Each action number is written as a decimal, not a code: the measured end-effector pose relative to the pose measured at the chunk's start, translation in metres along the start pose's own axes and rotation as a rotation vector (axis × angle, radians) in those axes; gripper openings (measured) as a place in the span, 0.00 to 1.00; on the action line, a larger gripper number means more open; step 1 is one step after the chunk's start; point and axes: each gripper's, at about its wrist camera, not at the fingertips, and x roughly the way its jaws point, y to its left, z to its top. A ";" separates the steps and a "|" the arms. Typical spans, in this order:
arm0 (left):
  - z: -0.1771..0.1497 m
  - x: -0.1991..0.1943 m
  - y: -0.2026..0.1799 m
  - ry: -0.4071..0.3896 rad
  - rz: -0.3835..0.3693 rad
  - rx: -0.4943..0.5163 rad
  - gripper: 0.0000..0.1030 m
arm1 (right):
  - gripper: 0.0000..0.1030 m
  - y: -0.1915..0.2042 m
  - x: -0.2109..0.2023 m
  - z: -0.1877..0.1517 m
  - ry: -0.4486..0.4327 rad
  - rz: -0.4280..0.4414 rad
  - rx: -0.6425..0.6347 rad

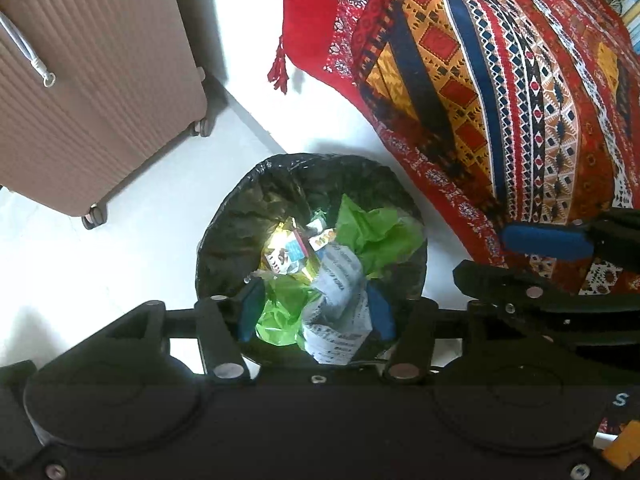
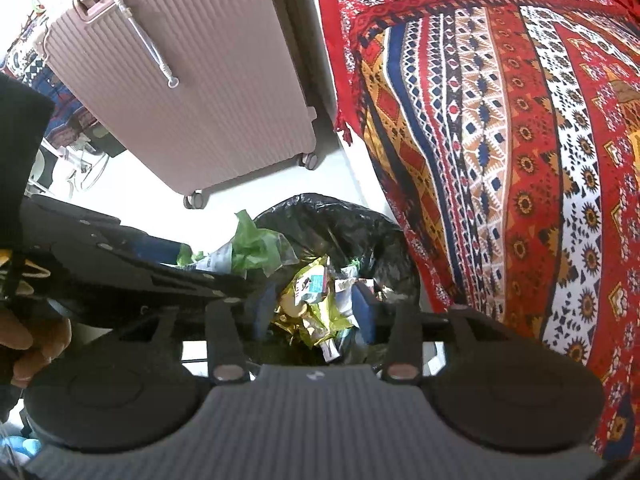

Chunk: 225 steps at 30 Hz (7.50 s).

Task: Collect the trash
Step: 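Open both tools to drop the wrapper and crane into the bin, then move both tools back over the rug toward the red sticks, then close the left tool on the small red stick while the right tool hovers beside it, then lift the red stick from the rug with the left tool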

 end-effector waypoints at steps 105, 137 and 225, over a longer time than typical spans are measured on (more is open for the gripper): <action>0.303 -0.012 -0.432 -0.321 -0.150 0.563 0.28 | 0.57 -0.429 -0.150 0.112 -0.191 -0.182 0.093; 0.322 0.043 -0.436 -0.255 -0.189 0.536 0.28 | 0.18 -0.451 -0.095 0.118 -0.112 -0.111 0.111; 0.097 -0.188 -0.251 -0.384 -0.188 0.503 0.09 | 0.12 -0.152 -0.232 0.041 -0.242 -0.241 0.209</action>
